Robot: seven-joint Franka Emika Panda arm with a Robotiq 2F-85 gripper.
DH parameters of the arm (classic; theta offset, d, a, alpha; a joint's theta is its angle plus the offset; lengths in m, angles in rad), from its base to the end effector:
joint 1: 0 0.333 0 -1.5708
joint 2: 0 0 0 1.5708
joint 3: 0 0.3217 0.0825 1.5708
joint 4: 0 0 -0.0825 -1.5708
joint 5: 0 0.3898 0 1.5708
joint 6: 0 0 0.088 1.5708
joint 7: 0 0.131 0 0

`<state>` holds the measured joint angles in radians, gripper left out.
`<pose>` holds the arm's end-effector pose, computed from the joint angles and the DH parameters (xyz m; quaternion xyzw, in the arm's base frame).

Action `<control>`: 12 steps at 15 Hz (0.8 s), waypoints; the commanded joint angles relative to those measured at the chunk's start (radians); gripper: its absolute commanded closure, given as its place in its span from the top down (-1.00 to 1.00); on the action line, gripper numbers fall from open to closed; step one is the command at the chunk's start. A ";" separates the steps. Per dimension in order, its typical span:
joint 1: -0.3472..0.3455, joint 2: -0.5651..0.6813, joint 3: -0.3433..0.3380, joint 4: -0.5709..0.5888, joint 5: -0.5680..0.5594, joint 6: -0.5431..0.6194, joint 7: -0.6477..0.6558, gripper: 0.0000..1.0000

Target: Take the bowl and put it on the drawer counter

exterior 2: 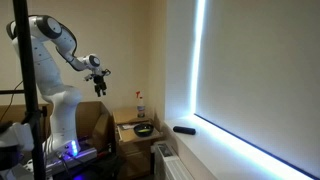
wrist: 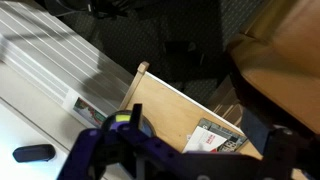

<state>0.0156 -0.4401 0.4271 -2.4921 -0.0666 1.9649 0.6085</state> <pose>0.3653 0.1638 0.3999 0.9869 -0.0909 0.0031 0.1335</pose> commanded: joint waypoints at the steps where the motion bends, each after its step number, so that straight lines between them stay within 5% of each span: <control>1: 0.041 0.008 -0.038 0.001 -0.018 -0.003 0.015 1.00; 5: -0.013 -0.008 -0.162 -0.035 0.013 0.113 0.060 1.00; 8: -0.001 0.002 -0.238 0.025 0.086 0.095 0.046 1.00; 12: -0.008 -0.001 -0.229 0.002 0.036 0.096 0.053 1.00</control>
<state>0.0068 -0.4413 0.1994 -2.4911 -0.0298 2.0627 0.6614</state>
